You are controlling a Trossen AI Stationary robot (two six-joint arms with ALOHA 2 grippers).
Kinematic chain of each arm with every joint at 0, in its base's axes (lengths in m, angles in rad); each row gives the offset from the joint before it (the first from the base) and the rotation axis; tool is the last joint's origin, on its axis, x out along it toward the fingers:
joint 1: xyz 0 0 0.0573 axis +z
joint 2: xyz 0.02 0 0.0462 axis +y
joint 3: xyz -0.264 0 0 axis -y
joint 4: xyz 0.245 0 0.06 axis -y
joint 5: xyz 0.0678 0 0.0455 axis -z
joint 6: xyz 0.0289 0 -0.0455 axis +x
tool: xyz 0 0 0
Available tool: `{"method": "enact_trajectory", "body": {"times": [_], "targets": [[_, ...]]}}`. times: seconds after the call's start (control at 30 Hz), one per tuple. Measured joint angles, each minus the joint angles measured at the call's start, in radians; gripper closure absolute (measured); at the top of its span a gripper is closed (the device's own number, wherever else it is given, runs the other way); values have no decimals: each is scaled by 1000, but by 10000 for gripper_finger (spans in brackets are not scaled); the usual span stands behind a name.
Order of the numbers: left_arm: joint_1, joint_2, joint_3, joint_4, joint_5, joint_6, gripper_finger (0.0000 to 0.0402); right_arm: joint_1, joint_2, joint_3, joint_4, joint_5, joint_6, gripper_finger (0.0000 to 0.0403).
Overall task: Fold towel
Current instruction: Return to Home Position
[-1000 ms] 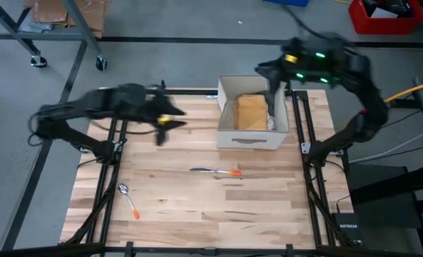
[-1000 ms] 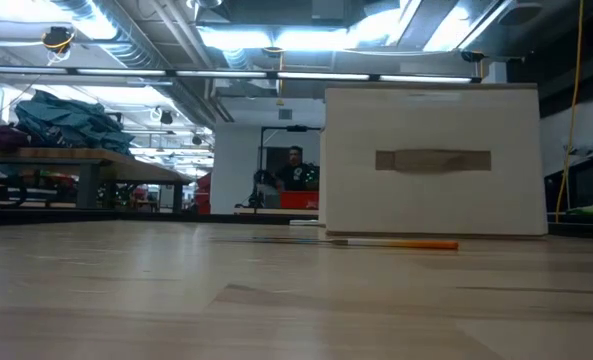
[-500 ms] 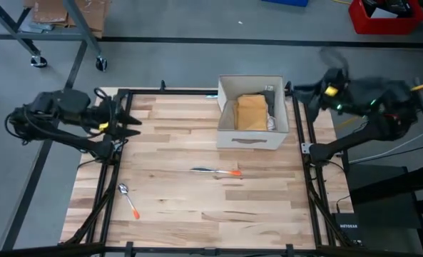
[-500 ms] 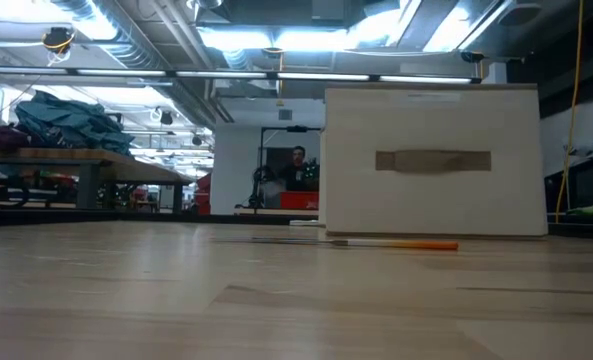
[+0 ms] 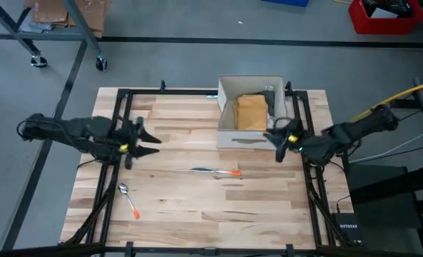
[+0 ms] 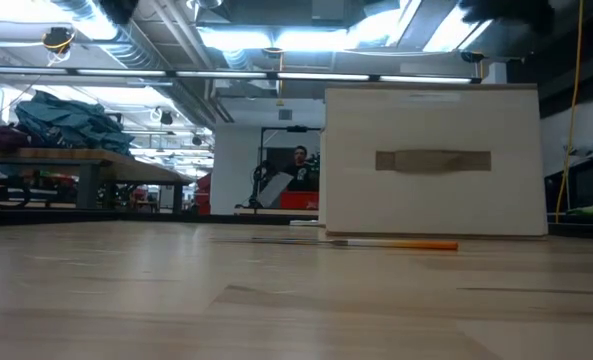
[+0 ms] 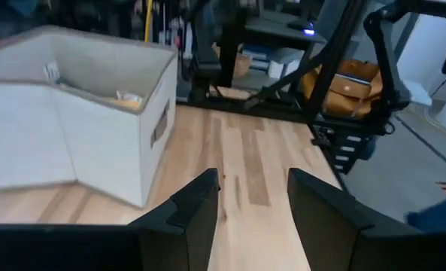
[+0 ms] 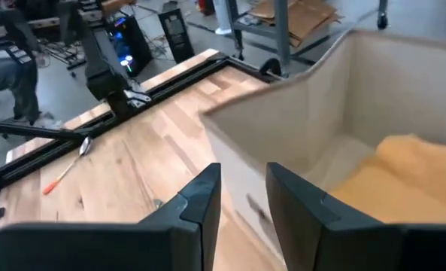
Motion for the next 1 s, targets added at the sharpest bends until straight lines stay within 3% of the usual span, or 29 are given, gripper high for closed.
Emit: {"method": "enact_trajectory", "body": {"times": [0.2, 0.43, 1.0], "targets": [[0, 3, -235, 329, -1, 29, 249, 40, -9, -267, 266, 26, 23, 292], [0, 2, -390, 452, -12, -49, 249, 40, 1, -462, 452, -8, 100, 292], [1, 2, -603, 606, -43, -176, 249, 38, 1, -635, 531, -98, 149, 292]]}}
